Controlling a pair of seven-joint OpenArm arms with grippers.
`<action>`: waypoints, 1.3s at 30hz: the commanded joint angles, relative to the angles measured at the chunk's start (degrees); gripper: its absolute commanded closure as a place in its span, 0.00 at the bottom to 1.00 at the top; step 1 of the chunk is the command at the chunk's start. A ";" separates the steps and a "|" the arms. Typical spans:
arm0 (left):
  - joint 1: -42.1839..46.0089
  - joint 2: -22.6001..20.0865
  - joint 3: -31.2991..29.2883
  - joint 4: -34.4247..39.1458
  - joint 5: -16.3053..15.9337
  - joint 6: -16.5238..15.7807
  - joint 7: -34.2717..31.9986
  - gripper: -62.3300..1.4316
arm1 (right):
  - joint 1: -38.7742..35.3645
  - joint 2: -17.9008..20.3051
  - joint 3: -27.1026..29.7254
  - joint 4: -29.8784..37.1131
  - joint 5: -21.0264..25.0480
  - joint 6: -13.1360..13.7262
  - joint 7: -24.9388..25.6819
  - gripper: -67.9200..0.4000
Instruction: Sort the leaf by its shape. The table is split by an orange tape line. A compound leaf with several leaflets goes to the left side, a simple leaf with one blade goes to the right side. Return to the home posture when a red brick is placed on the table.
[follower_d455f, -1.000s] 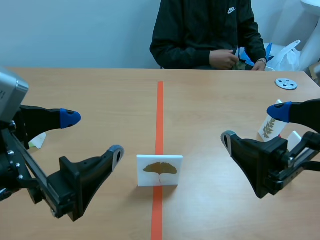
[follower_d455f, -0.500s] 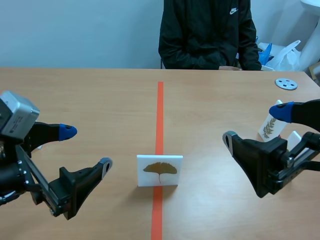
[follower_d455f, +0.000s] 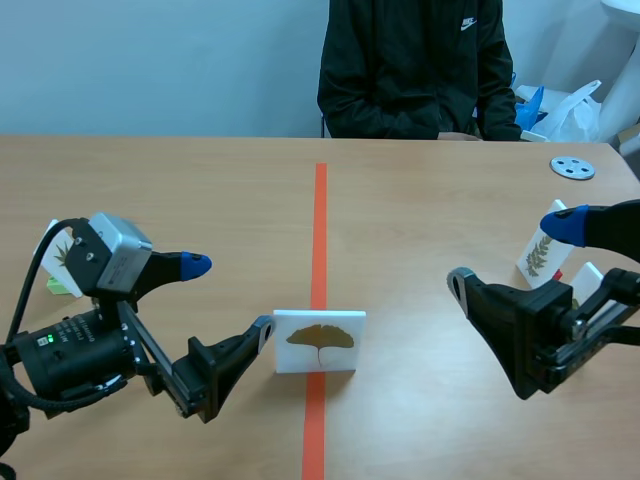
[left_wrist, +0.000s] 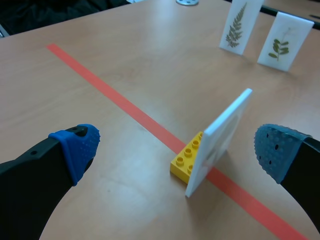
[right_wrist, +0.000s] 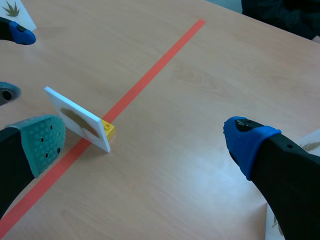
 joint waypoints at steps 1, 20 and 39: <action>-0.85 0.74 1.01 -0.63 1.16 -0.11 -2.01 0.00 | 0.68 0.31 0.07 0.00 0.66 -0.02 0.79 0.00; -11.82 4.87 14.84 -17.46 10.29 6.84 -12.26 0.00 | 0.68 -0.22 0.09 0.00 0.42 -1.33 0.61 0.00; -15.69 7.17 21.55 -23.50 10.40 9.75 -12.48 0.00 | 0.68 -0.31 0.09 0.00 0.44 -1.33 0.61 0.00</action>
